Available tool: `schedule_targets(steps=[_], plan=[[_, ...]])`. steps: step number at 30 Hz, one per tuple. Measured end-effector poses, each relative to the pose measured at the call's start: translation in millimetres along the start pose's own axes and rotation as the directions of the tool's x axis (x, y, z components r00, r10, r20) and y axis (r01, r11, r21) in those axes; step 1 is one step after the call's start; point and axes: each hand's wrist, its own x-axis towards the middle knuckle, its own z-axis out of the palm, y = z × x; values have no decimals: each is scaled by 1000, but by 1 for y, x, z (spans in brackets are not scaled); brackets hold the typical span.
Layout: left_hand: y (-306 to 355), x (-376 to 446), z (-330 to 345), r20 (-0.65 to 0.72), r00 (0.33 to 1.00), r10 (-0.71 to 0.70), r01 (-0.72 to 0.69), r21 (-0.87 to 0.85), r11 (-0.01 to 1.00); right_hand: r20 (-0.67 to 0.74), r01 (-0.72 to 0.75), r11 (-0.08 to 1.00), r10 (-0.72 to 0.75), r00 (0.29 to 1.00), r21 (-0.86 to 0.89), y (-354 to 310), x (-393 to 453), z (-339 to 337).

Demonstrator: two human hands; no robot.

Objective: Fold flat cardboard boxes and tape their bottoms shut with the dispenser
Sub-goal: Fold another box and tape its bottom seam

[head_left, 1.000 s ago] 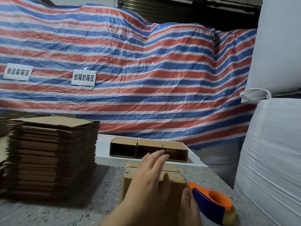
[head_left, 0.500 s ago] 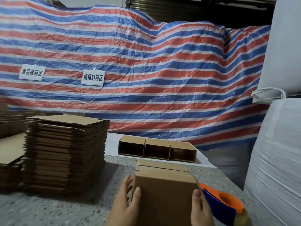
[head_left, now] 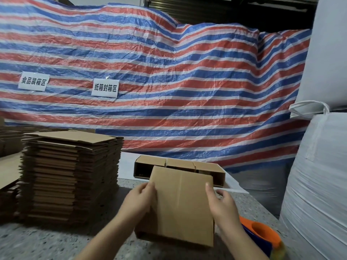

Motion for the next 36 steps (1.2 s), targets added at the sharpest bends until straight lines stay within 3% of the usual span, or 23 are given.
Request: schedule_targets(steps=[3,7,9,13,16,21,24,28,36], plan=[[0,23,-5,80,989,-124,120,45,992,119,-138,989,144,982,-61,0,22,14],[-28,32,-6,131,953,-273,258,119,959,280,-373,923,385,879,-98,22,27,33],[-41,31,-9,142,935,-326,311,114,943,324,-428,901,426,845,-69,28,21,35],[-55,19,-24,97,941,-324,326,-9,945,241,-417,908,396,886,41,53,14,31],[-65,7,-29,69,958,-278,277,17,961,148,-392,919,383,912,37,65,0,24],[-63,2,-19,96,979,-181,175,64,982,306,-255,964,266,914,-77,47,-13,36],[-53,31,-20,38,986,-159,159,6,987,399,-229,973,200,895,26,26,4,53],[-34,96,-19,-112,990,-90,89,-13,996,375,-137,982,79,923,130,-1,51,90],[-49,220,-19,-216,976,-39,56,74,996,378,-95,988,42,925,125,-3,147,186]])
